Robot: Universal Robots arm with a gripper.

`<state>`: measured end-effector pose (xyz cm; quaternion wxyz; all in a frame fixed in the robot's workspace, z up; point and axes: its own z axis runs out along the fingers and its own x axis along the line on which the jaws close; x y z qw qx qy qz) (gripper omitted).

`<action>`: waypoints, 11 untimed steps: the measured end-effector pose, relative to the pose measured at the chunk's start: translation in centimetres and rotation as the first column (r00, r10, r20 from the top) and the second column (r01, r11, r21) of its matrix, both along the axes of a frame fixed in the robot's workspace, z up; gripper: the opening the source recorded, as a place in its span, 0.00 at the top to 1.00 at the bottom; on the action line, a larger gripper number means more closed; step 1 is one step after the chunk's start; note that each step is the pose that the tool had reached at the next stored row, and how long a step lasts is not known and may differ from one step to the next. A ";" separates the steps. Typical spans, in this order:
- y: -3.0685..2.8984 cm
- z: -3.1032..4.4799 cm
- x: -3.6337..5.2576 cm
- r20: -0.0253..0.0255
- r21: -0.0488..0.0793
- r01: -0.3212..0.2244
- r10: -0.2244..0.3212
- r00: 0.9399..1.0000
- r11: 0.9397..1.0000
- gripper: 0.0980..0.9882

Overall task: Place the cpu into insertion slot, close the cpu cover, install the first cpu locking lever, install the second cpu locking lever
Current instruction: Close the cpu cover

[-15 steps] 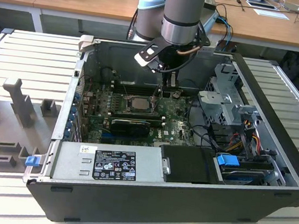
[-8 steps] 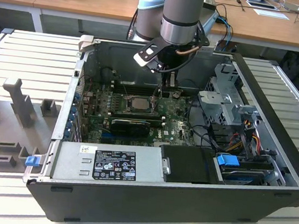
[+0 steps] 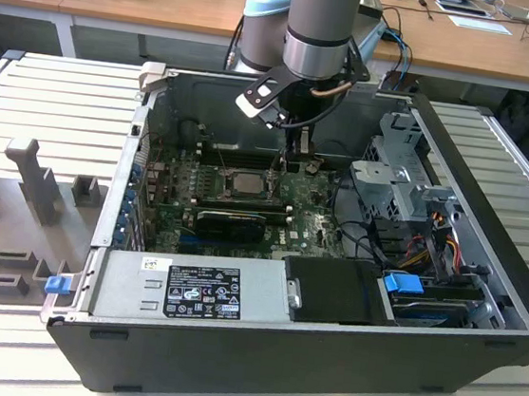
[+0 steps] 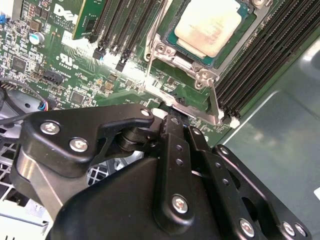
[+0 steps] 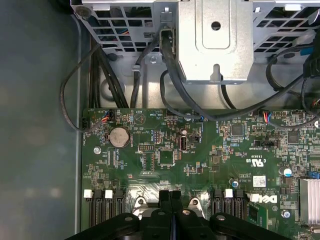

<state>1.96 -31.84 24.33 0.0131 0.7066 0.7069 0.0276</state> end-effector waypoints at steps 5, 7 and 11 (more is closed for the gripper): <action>0.00 -0.01 -0.32 0.000 0.000 0.000 0.000 1.000 1.000 0.99; 0.00 0.00 -0.46 0.000 0.000 0.000 0.000 1.000 1.000 0.99; 0.00 0.00 -0.78 0.000 0.000 0.000 0.000 1.000 1.000 0.99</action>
